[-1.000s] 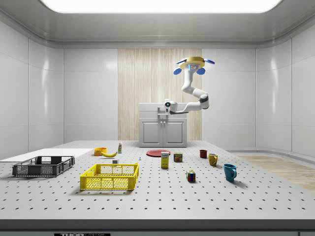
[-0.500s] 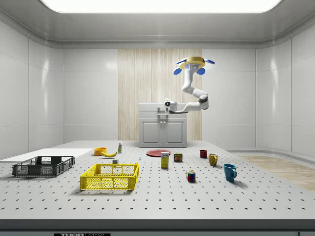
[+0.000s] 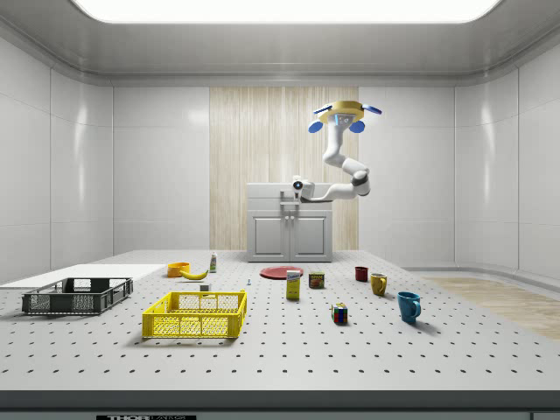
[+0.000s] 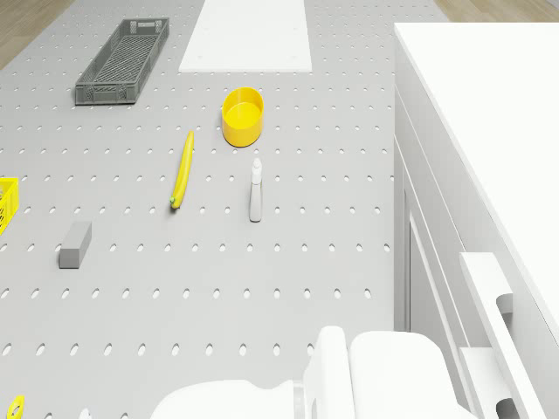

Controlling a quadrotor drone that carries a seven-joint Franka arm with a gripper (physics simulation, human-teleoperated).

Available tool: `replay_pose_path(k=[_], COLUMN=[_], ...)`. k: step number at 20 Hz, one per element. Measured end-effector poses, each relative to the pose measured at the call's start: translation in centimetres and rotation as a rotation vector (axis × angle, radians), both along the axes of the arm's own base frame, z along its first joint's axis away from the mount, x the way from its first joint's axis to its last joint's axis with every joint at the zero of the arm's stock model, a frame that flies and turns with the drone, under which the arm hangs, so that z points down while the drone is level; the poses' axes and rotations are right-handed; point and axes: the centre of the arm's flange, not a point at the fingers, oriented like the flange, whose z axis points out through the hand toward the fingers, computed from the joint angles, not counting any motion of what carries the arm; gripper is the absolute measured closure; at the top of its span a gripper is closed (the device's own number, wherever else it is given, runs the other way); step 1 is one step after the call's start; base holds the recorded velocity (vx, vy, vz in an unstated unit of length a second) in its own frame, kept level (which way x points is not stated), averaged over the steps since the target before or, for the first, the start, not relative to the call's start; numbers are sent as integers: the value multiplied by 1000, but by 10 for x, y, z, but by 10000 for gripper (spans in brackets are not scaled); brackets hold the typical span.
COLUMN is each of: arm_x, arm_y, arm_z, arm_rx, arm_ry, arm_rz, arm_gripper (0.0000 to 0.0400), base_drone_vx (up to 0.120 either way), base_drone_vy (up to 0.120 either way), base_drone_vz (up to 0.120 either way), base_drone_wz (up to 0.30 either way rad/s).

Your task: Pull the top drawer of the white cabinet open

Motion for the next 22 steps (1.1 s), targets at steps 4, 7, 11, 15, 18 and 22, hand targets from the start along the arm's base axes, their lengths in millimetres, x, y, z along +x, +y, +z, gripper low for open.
replay_pose_path(k=[4, 7, 11, 15, 18, 22], arm_x=[0, 0, 0, 0, 0, 0], arm_y=[2, 3, 4, 8, 14, 23], arm_z=[2, 2, 7, 9, 10, 10], arm_rx=[0, 0, 0, 0, 0, 0], arm_ry=[0, 0, 0, 0, 0, 0], arm_rz=[0, 0, 0, 0, 0, 0], arm_gripper=[88, 89, 89, 89, 88, 88], base_drone_vx=[0, 0, 0, 0, 0, 0], base_drone_vy=[0, 0, 0, 0, 0, 0], base_drone_vz=[0, 0, 0, 0, 0, 0], base_drone_wz=[0, 0, 0, 0, 0, 0])
